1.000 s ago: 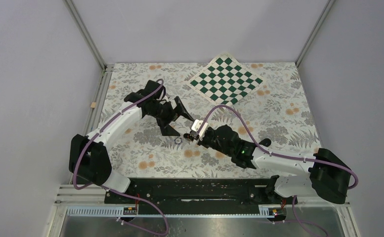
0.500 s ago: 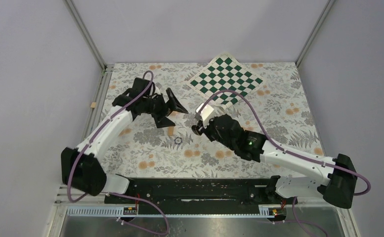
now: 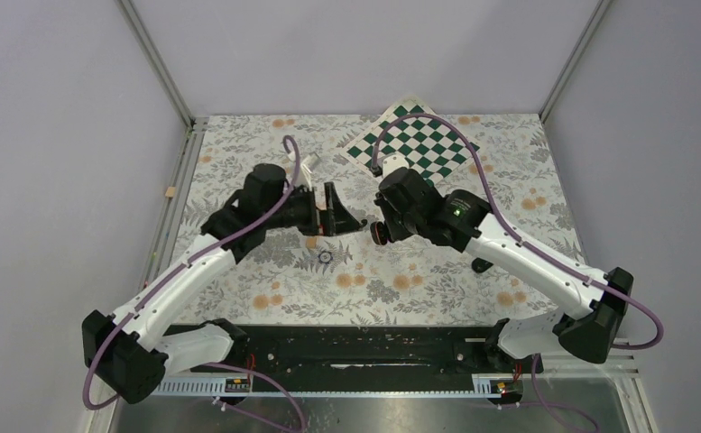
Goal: Insert the wireless bluetooth earbuds into the charging case
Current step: Pass from the right arm to the left
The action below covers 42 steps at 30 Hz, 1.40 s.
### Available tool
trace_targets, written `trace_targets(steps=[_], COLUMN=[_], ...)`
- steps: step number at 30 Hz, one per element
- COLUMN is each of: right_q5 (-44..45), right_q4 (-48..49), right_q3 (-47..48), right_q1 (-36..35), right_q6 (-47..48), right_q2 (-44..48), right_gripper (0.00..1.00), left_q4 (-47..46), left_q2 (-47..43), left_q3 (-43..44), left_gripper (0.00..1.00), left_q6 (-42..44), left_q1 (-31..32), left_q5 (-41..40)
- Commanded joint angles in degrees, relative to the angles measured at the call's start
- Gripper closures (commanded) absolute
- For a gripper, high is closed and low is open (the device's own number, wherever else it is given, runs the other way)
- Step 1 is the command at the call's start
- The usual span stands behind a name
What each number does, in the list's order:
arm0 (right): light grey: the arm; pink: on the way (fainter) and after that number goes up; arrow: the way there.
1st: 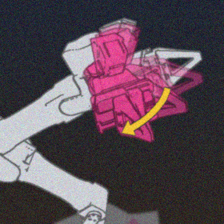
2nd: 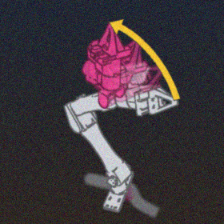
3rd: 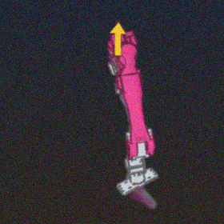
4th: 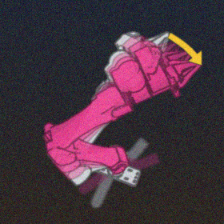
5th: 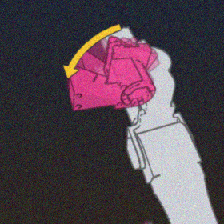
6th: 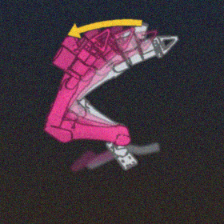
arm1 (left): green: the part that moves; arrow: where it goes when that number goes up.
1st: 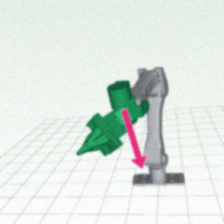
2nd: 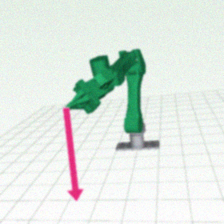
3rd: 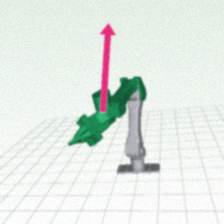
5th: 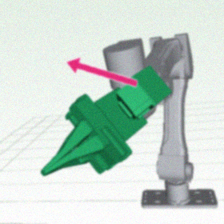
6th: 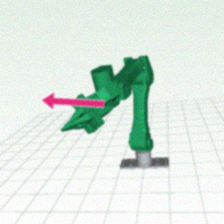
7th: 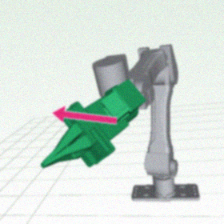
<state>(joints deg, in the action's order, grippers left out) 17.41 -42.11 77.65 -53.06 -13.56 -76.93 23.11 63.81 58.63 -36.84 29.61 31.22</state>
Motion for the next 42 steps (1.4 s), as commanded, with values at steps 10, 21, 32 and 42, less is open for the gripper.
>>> trace_targets(steps=[10, 21, 32, 42], right_q5=[-6.93, -9.36, -12.13, -12.78], right_q4=[-9.84, -8.57, -6.77, -6.3], right_q3=[5.84, 6.79, 5.45, 6.01], right_q1=[1.63, 2.48, 4.66, 5.25], right_q6=[-10.27, -11.75, -12.19, -12.36], right_q2=[-2.14, -3.5, -3.67, -3.75], right_gripper=[1.0, 1.0, 1.0, 1.0], left_q4=[-32.42, -35.74, -38.54, -39.72], left_q2=[-6.33, -1.8, -2.65, -1.2], left_q3=[-18.27, -17.86, -21.12, -21.47], left_gripper=[0.07, 0.19, 0.17, 0.26], left_q6=[-7.66, -10.65, -9.18, -10.0], left_q1=[11.08, 14.18, 14.25, 14.51], left_q5=[-16.72, -14.11, -9.4, -7.55])
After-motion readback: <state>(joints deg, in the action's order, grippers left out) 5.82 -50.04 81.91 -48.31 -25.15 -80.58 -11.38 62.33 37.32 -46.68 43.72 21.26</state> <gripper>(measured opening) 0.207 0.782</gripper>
